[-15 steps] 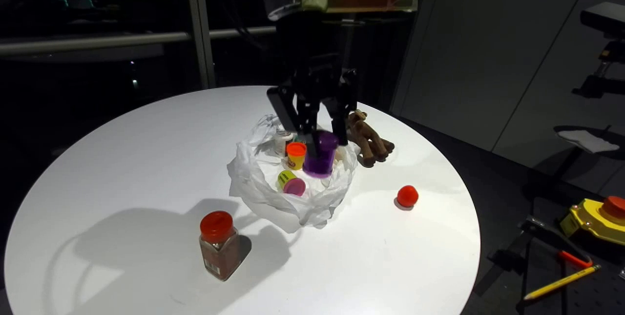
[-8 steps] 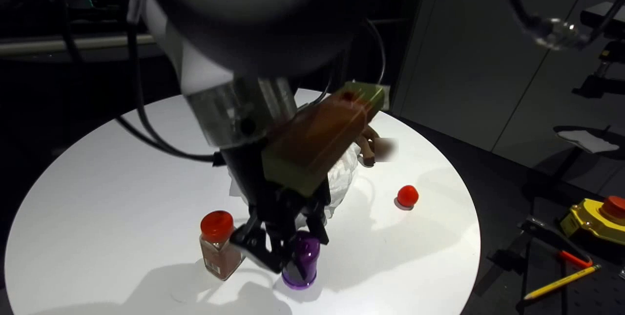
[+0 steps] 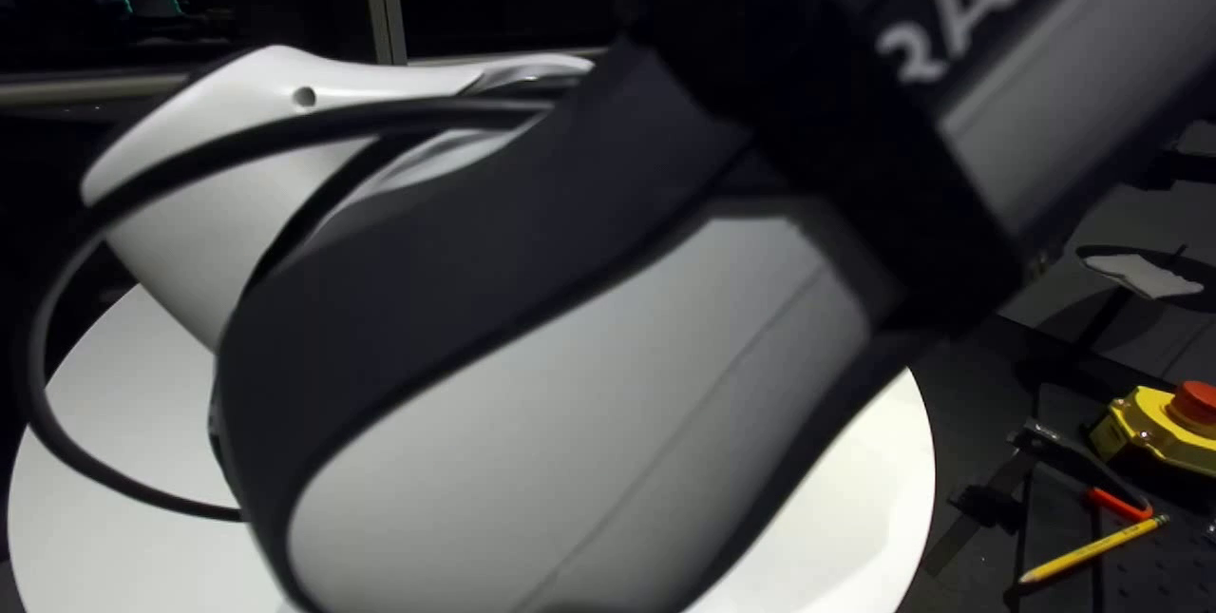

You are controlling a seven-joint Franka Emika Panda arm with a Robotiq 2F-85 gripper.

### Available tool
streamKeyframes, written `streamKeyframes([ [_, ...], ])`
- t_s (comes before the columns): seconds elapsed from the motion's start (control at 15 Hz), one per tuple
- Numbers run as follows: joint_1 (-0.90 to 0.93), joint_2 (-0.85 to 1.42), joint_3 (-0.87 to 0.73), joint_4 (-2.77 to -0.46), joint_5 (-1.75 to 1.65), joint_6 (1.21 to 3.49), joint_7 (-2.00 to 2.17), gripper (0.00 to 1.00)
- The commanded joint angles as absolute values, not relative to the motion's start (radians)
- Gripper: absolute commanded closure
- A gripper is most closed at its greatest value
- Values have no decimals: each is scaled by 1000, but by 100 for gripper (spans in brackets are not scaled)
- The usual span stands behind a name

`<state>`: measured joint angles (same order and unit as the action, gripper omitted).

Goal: Remove all the contents from the white plastic bag and put them on the table one at a time

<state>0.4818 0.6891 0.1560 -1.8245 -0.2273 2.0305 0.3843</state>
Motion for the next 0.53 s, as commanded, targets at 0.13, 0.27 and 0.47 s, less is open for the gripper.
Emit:
streamKeyframes([
  [0.13,468,664,157,-1789,-225,2034,340,0],
  [0.27,435,614,162,-1794,-196,2014,317,0],
  [0.47,373,523,158,-1815,-151,1999,279,0],
])
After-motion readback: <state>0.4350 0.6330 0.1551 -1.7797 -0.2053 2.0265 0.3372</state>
